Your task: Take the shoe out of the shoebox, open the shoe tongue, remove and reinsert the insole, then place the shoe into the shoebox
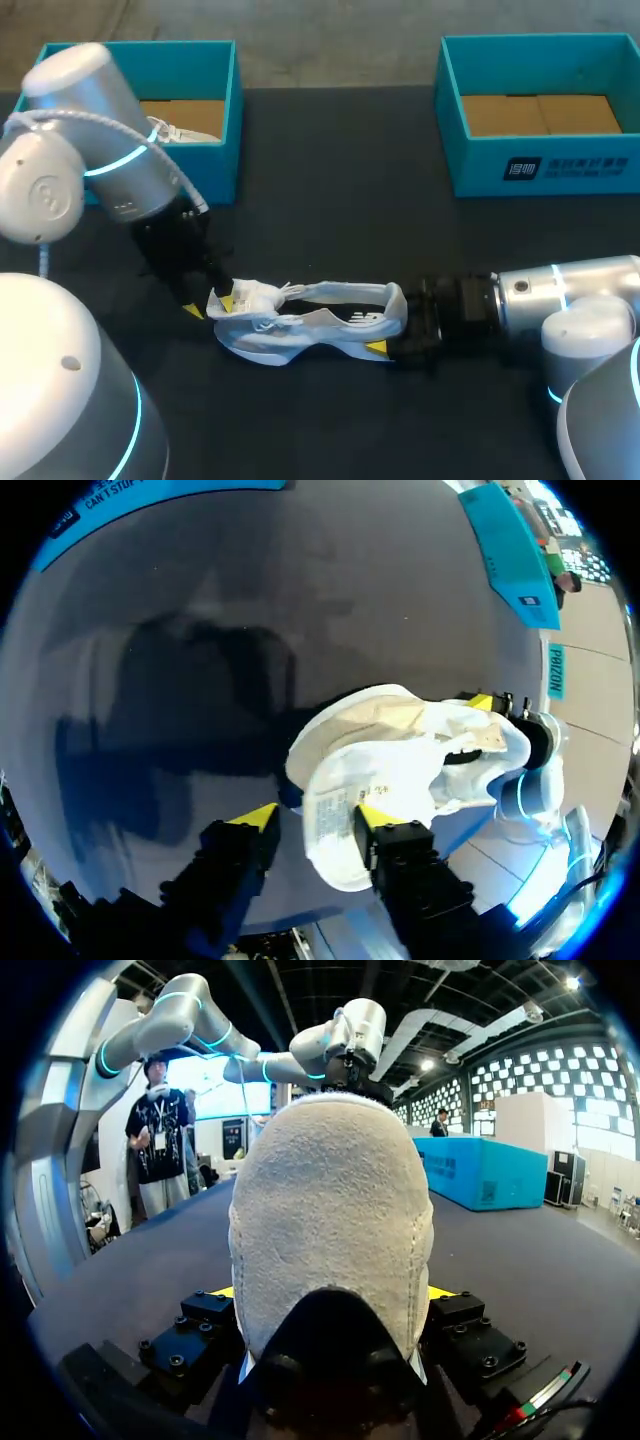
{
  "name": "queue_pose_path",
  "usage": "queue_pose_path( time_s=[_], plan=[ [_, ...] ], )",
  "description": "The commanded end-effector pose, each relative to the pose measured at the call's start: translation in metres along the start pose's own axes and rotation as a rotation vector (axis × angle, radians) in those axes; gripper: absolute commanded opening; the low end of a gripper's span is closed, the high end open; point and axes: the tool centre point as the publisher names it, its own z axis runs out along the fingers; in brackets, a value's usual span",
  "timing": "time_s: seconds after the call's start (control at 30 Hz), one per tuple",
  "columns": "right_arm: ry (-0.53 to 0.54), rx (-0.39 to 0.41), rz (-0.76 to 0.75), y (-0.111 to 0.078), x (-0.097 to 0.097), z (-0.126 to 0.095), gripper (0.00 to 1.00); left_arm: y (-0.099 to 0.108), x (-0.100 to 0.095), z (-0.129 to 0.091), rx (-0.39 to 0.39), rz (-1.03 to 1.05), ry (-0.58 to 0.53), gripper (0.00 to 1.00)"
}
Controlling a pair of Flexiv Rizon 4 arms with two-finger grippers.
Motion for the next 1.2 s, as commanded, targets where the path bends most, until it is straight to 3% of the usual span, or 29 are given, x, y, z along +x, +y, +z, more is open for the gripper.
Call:
queue_pose_path(
  time_s=[0.03,0.37,0.57,0.6,0.63,0.67,0.77,0.8,0.93,1.07,1.13,1.2],
  plan=[
    [0.0,0.003,0.001,-0.001,0.001,0.001,0.0,0.024,-0.006,-0.023,0.067,0.037,0.069,1.0],
    [0.0,0.003,0.001,-0.001,0.001,0.001,0.0,0.038,0.021,-0.085,0.19,0.218,0.009,1.0],
    [0.0,0.003,0.001,-0.001,0.001,0.001,0.0,0.042,0.05,-0.111,0.144,0.456,-0.096,0.99],
    [0.0,0.003,0.001,-0.001,0.001,0.001,0.0,0.041,0.055,-0.114,0.133,0.492,-0.108,0.93],
    [0.0,0.003,0.001,-0.001,0.001,0.001,0.0,0.042,0.059,-0.117,0.1,0.552,-0.136,0.77],
    [0.0,0.003,0.001,-0.001,0.001,0.001,0.0,0.044,0.062,-0.119,0.101,0.591,-0.165,0.5],
    [0.0,0.003,0.001,-0.001,0.001,0.001,0.0,0.048,0.072,-0.126,0.065,0.733,-0.216,0.22],
    [0.0,0.003,0.001,-0.001,0.001,0.001,0.0,0.049,0.076,-0.128,0.053,0.779,-0.233,0.01],
    [0.0,0.003,0.001,-0.001,0.001,0.001,0.0,0.055,0.088,-0.131,0.017,0.954,-0.289,0.0],
    [0.0,0.003,0.001,-0.001,0.001,0.001,0.0,0.058,0.096,-0.131,-0.101,1.186,-0.297,0.0],
    [0.0,0.003,0.001,-0.001,0.001,0.001,0.0,0.055,0.103,-0.13,-0.113,1.142,-0.211,0.0],
    [0.0,0.003,0.001,-0.001,0.001,0.001,0.0,0.055,0.103,-0.13,-0.113,1.142,-0.211,0.0]
  ],
)
